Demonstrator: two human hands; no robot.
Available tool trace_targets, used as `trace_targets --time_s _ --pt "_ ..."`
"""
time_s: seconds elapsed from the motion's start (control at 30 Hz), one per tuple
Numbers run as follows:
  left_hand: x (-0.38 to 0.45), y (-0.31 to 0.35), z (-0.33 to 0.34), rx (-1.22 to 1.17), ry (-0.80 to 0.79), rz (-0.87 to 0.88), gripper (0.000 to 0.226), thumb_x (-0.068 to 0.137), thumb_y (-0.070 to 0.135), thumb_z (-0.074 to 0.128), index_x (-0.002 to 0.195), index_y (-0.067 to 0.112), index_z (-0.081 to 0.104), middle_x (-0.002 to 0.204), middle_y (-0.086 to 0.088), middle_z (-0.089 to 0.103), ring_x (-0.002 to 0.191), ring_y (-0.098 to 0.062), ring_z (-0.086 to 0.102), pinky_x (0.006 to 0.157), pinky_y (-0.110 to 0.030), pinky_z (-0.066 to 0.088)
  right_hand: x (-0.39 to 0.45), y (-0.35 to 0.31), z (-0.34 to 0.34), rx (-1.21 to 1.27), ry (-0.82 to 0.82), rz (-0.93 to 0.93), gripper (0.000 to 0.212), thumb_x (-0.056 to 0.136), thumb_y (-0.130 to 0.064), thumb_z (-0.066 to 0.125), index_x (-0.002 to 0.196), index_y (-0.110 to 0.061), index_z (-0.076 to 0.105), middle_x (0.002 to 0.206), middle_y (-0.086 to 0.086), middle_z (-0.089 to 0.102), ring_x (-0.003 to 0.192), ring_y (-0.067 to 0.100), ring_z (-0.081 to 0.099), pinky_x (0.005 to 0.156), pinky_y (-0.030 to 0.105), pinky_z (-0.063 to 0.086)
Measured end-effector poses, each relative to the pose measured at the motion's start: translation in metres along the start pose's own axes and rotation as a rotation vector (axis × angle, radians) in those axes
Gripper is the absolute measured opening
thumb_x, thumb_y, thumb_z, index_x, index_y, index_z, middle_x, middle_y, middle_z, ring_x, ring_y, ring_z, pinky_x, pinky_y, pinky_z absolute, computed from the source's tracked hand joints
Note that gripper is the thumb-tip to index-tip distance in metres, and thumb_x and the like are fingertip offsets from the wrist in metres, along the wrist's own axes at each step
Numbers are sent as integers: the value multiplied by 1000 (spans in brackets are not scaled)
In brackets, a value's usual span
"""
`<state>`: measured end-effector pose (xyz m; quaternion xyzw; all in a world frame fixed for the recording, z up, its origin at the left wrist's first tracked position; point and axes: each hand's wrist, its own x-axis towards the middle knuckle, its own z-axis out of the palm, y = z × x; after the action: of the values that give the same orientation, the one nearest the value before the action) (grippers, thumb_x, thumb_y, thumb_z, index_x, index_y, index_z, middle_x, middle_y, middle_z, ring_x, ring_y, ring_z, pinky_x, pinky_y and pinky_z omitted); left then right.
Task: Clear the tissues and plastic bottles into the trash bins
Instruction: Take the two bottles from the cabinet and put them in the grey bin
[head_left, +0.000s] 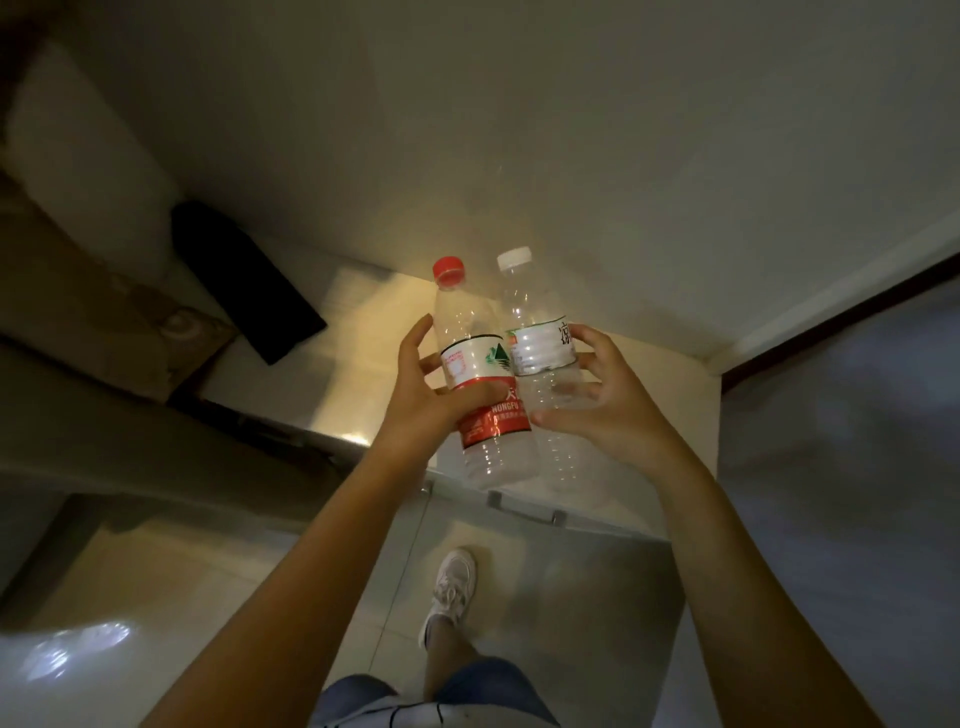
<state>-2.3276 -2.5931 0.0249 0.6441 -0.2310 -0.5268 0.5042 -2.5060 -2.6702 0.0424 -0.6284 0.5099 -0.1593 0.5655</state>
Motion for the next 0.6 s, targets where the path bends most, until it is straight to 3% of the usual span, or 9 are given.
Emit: trace_targets --time_s 0.13,0.3,0.43,0.53,0.6 --pt "-47 15 -43 7 4 148 95 70 17 79 140 46 22 136 7 42 111 -20 57 81 -42 58 -25 -31 26 57 -60 -70 92 65 -17 85 135 -43 30 122 -19 50 103 2 59 62 7 49" --pt "-109 32 -96 16 45 325 103 57 28 80 141 46 23 136 12 42 110 -10 57 73 -24 56 -60 -67 68 41 -130 -211 93 64 -19 86 135 -43 31 129 -14 53 103 2 62 73 17 54" --pt "-168 27 -138 -22 88 400 103 60 18 81 143 43 24 137 5 44 113 -16 60 82 -37 57 -99 -90 109 10 -188 -316 96 59 -25 86 137 -41 32 133 -12 51 108 4 61 85 26 55" --pt "-221 16 -170 -32 150 453 102 65 4 80 143 40 25 134 6 48 114 -15 60 84 -39 57 -134 -102 146 -6 -226 -387 93 64 -21 85 138 -40 32 131 -16 50 107 0 59 76 16 53" --pt "-262 5 -193 -39 229 467 102 63 6 81 141 44 27 131 9 50 113 -13 60 84 -37 57 -160 -109 173 -20 -284 -431 91 64 -20 86 136 -40 34 129 -18 52 106 2 60 74 16 54"
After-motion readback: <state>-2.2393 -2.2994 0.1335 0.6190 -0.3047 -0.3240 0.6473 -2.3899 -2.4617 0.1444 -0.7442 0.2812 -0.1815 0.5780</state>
